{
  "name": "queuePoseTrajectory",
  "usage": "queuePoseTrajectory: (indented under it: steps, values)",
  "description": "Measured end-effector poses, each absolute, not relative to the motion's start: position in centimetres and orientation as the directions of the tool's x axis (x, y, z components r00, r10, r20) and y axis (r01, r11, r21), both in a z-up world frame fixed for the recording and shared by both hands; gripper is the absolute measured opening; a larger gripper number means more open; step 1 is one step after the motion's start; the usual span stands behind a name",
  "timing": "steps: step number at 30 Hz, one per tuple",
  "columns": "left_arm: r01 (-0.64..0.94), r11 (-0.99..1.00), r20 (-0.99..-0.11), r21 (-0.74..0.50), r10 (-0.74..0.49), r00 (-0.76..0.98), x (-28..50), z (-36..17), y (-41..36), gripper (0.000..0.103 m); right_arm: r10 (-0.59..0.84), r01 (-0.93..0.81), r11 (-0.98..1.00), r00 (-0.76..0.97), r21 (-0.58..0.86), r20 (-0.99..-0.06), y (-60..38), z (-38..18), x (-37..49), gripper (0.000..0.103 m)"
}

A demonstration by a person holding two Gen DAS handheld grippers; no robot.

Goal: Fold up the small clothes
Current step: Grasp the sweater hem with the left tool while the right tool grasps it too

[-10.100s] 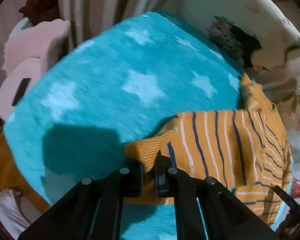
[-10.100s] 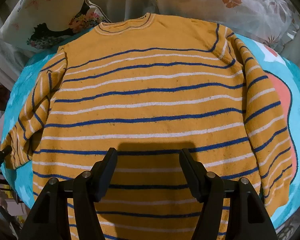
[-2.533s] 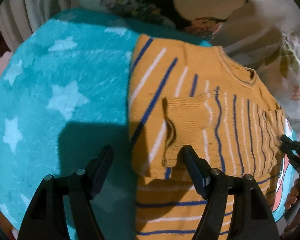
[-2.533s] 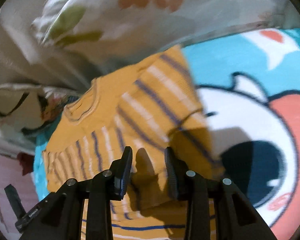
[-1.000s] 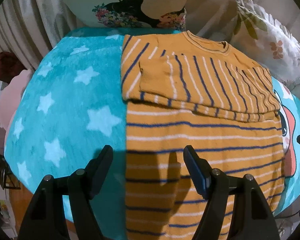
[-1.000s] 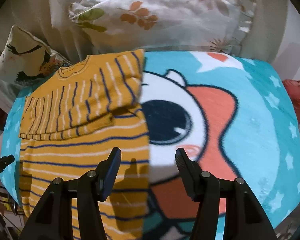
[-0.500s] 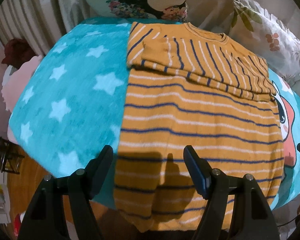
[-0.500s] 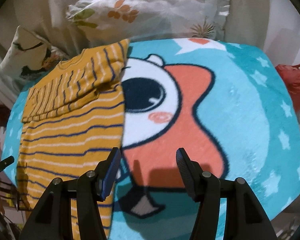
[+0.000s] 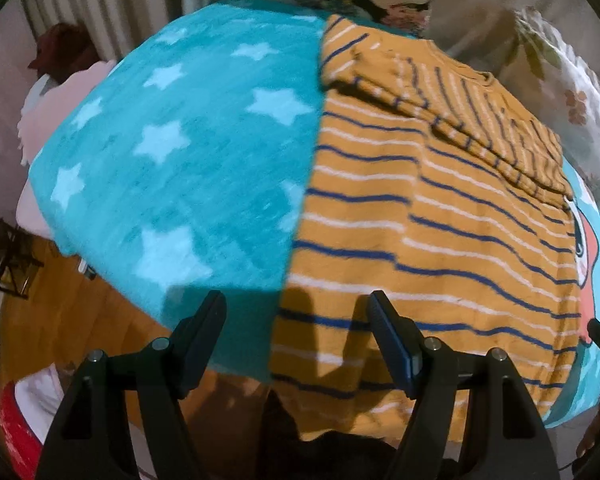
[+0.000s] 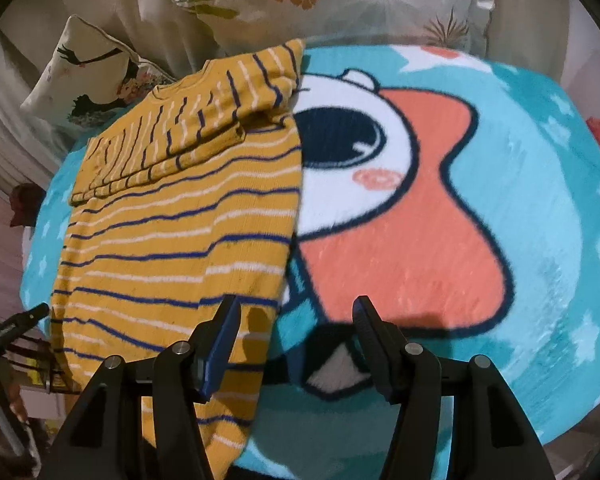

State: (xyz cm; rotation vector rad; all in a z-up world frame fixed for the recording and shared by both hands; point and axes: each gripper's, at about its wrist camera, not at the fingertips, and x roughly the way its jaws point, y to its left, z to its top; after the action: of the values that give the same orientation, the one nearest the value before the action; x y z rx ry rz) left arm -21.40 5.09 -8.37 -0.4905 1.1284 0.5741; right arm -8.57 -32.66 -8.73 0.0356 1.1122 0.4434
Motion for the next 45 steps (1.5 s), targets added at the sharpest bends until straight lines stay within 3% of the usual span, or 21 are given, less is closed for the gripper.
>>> queuePoseTrajectory:
  steps: [13,25,26,27,29,30,31,32,45]
  values:
    - [-0.654,0.710,-0.917,-0.261,0.030,0.398,-24.4,-10.6,5.6,0.072,0.526,-0.304,0.834,0.188,0.460,-0.829,-31.9,-12.0,-10.7,0.065]
    - [-0.569,0.697,-0.866,-0.436,-0.152,0.477,-26.3,-12.8,2.4,0.074,0.625,-0.343,0.755,0.118,0.559,-0.772,-31.0,-12.7,-13.4,0.069]
    - [-0.569,0.691,-0.862,-0.446,-0.161,0.480,-26.4,-12.9,2.2,0.071,0.624,-0.353,0.753,0.118,0.555,-0.772,-30.8,-12.7,-13.7,0.069]
    - [-0.574,0.682,-0.861,-0.453,-0.166,0.481,-26.6,-13.0,2.1,0.053,0.622,-0.368,0.751,0.114,0.549,-0.775,-30.7,-12.7,-14.0,0.069]
    - [-0.579,0.659,-0.850,-0.481,-0.187,0.493,-27.1,-12.6,1.8,0.035,0.615,-0.400,0.746,0.109,0.532,-0.781,-30.3,-12.6,-14.7,0.068]
    - [-0.578,0.654,-0.846,-0.488,-0.192,0.497,-27.2,-12.4,1.9,0.018,0.611,-0.413,0.745,0.108,0.523,-0.785,-30.1,-12.6,-15.0,0.058]
    - [-0.574,0.651,-0.841,-0.497,-0.199,0.503,-27.3,-12.0,1.8,0.012,0.605,-0.424,0.744,0.098,0.517,-0.790,-29.9,-12.7,-15.4,0.030]
    - [-0.575,0.648,-0.839,-0.499,-0.195,0.507,-27.5,-11.5,1.7,0.012,0.604,-0.428,0.739,0.078,0.520,-0.793,-29.8,-13.1,-15.6,0.019]
    - [-0.541,0.614,-0.774,-0.575,-0.194,0.603,-25.2,-4.9,3.6,0.011,0.760,-0.438,0.614,0.104,0.657,-0.641,-31.1,-8.4,-13.5,0.014]
